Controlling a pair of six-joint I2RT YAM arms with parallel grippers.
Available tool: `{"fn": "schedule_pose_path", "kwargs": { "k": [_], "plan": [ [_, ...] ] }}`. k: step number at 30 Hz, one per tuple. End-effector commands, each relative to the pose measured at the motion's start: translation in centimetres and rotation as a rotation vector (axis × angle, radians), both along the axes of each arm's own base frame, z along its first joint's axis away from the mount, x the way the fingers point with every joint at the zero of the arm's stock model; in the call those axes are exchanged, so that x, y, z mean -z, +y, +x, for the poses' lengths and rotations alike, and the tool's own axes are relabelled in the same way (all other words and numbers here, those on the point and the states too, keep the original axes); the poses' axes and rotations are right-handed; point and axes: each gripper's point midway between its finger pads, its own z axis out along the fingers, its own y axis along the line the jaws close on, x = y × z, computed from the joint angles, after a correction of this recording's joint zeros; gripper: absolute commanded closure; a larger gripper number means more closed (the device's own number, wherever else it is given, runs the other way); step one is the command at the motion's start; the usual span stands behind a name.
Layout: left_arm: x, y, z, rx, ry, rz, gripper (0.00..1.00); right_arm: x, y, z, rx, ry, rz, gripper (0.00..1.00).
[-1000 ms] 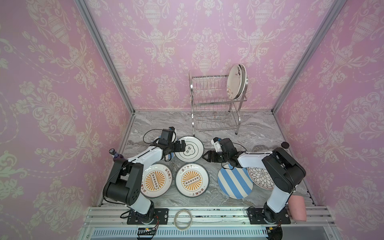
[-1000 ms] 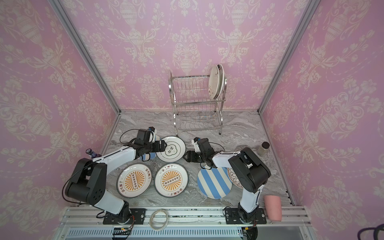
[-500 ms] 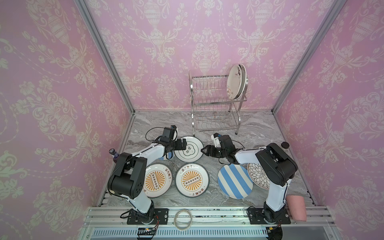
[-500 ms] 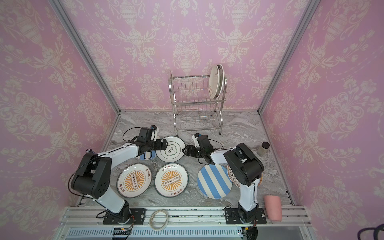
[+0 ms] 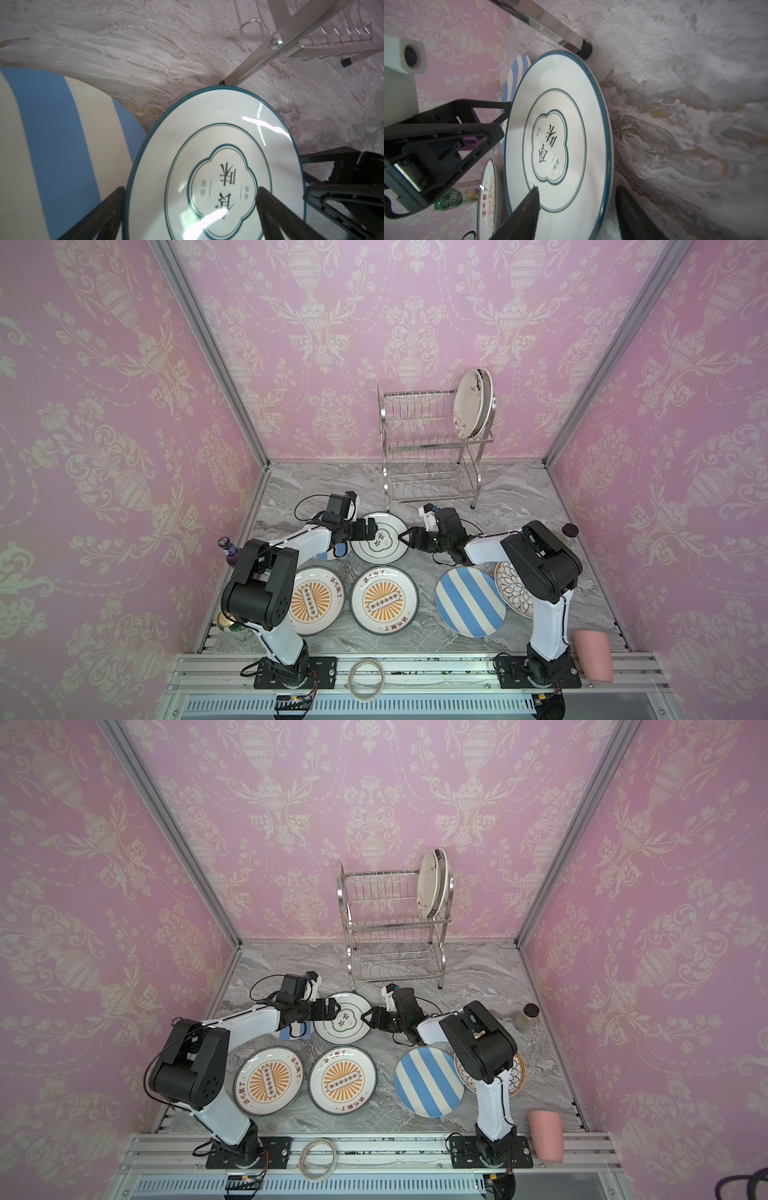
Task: Load the plates into the dish rack
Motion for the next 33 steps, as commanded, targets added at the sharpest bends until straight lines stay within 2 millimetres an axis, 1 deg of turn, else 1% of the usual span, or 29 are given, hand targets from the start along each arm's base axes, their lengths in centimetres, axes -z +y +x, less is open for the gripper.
{"fn": "schedule_pose_path", "kwargs": {
  "k": [1, 8, 15, 25, 33],
  "plan": [
    [-0.2, -0.6, 0.2, 0.042, -0.012, -0.019, 0.01, 1.9, -0.2, -0.2, 0.024, 0.072, 0.0, 0.43],
    [0.3, -1.3, 0.0, 0.06, 0.006, -0.034, 0.01, 2.3, -0.4, -0.1, 0.047, 0.084, 0.026, 0.49],
    [0.3, -1.7, 0.1, 0.074, 0.007, -0.041, 0.01, 2.4, -0.9, 0.3, 0.083, 0.091, 0.081, 0.61],
    [-0.6, -3.1, -0.3, 0.123, -0.013, -0.02, 0.01, 2.8, -1.3, 0.4, 0.108, 0.108, 0.061, 0.72],
    [-1.4, -4.2, -0.3, 0.146, -0.019, -0.03, 0.01, 2.3, -2.6, 0.3, 0.15, 0.103, 0.023, 0.84]
  ]
}}
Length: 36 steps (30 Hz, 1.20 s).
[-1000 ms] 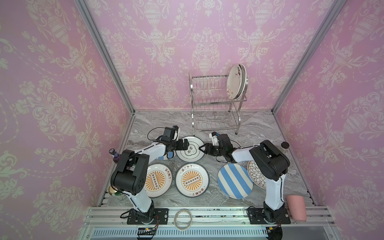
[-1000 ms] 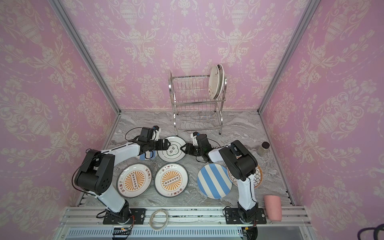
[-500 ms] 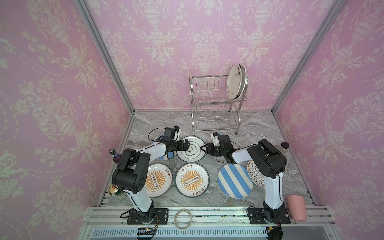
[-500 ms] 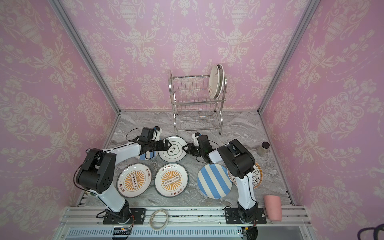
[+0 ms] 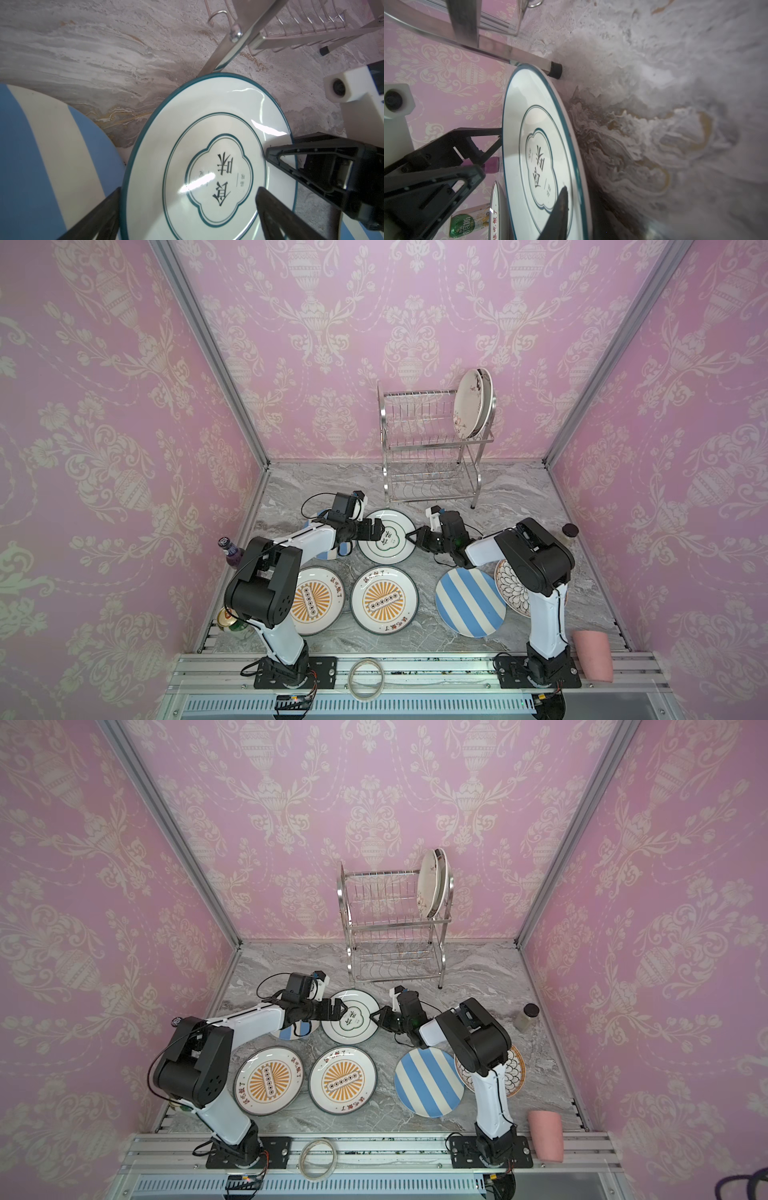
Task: Load the plates into the dish rack
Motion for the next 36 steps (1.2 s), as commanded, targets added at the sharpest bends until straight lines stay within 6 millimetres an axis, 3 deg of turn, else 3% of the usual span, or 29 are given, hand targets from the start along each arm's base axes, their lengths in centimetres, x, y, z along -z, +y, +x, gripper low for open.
{"fn": "schedule_pose_path", "kwargs": {
  "k": [1, 11, 19, 28, 36],
  "plan": [
    [-1.0, -1.7, 0.0, 0.07, -0.023, -0.005, 0.01, 0.7, -1.1, -0.9, 0.022, 0.04, -0.047, 0.86],
    [-2.4, -1.6, 0.3, 0.067, -0.053, 0.018, 0.01, 0.3, -3.6, -1.5, 0.087, 0.049, -0.056, 0.99],
    [-5.2, -1.8, 1.2, 0.056, -0.117, -0.005, 0.01, -0.2, -5.8, -3.2, 0.082, 0.056, -0.16, 1.0],
    [-8.1, -2.1, 2.2, 0.055, -0.193, -0.023, 0.01, -3.1, -9.7, -5.7, 0.114, 0.029, -0.329, 1.0],
    [-11.0, -2.3, 5.1, 0.035, -0.33, -0.024, 0.01, -6.5, -12.1, -6.5, 0.153, -0.027, -0.409, 1.0]
  ]
}}
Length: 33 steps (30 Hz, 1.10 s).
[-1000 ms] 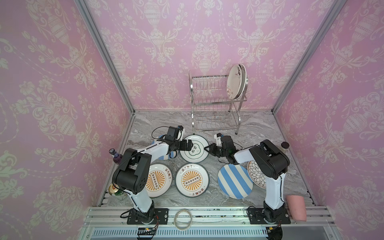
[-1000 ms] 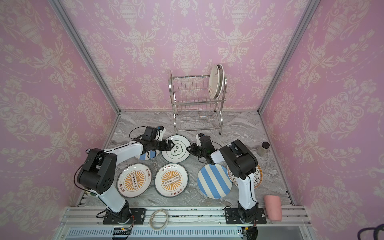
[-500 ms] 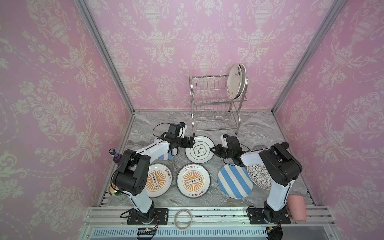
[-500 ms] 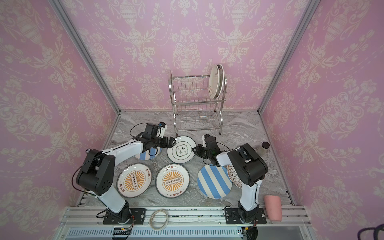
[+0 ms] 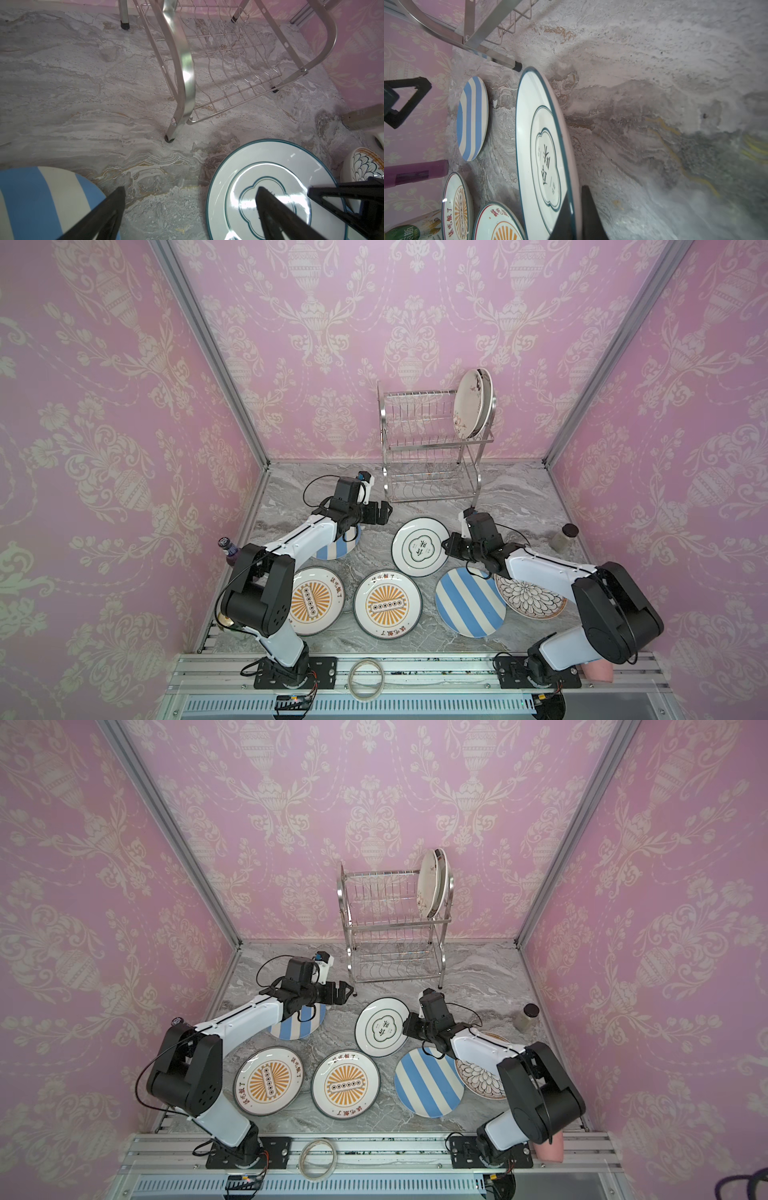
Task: Load the plates into the dish rack
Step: 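Tilt the green-rimmed plate up on edge with the right gripper while left gripper withdraws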
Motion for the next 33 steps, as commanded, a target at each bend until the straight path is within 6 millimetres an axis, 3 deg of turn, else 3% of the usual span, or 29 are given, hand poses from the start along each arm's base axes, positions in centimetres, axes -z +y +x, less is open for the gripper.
{"fn": "schedule_pose_path", "kwargs": {
  "k": [1, 5, 14, 23, 33],
  "plan": [
    [-3.6, -0.6, 2.3, 0.014, -0.148, 0.001, 0.01, -1.6, -1.8, -0.3, 0.024, -0.037, -0.06, 1.0],
    [-5.9, -1.1, 4.2, 0.035, -0.257, 0.002, 0.01, -3.6, -3.0, -0.7, 0.055, -0.071, -0.075, 1.0],
    [-8.3, -1.7, 7.8, 0.071, -0.437, 0.041, 0.01, -6.4, -5.2, -2.8, 0.075, -0.101, -0.149, 1.0],
    [-8.2, -3.6, 10.1, 0.168, -0.557, 0.034, 0.01, -9.4, -7.1, -4.9, 0.072, -0.15, -0.217, 1.0],
    [-9.1, -4.6, 12.2, 0.223, -0.617, -0.009, 0.01, -11.7, -8.7, -5.6, 0.092, -0.199, -0.281, 1.0]
  ]
}}
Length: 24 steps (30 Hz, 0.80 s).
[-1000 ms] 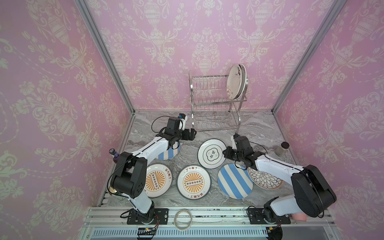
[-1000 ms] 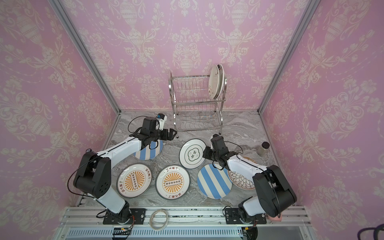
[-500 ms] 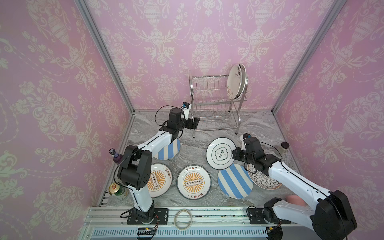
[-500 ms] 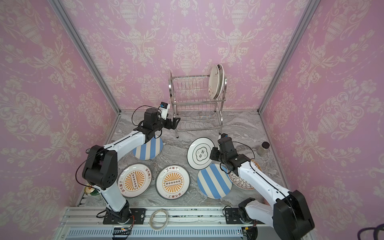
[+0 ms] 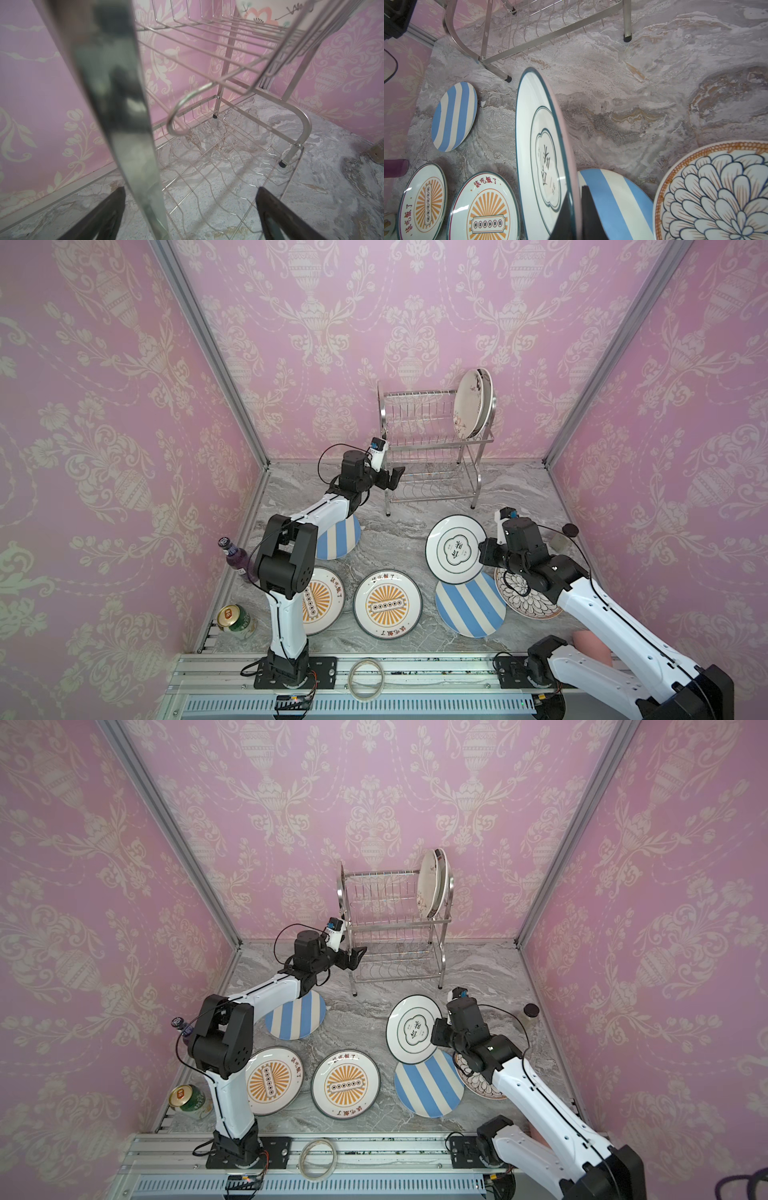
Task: Load the plates into the dish rack
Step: 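Tilt the green-rimmed plate up on edge with the right gripper while left gripper withdraws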
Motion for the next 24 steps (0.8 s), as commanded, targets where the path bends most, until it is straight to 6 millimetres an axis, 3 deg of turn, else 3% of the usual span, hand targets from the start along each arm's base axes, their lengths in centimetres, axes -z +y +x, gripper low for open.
{"fn": "schedule_pose_path", "kwargs": {
  "k": [1, 10, 24],
  "plan": [
    [-1.6, -1.0, 0.4, 0.076, -0.069, -0.012, 0.01, -2.8, -0.9, 0.4, 0.011, -0.068, -0.039, 1.0],
    [-1.5, -3.0, -0.4, 0.184, -0.07, -0.072, 0.01, -4.1, -1.5, 0.6, 0.024, -0.101, -0.052, 1.0],
    [-1.5, -5.1, -3.8, 0.268, -0.04, -0.139, 0.01, -7.0, -2.6, 1.0, 0.024, -0.147, -0.108, 1.0]
  ]
}}
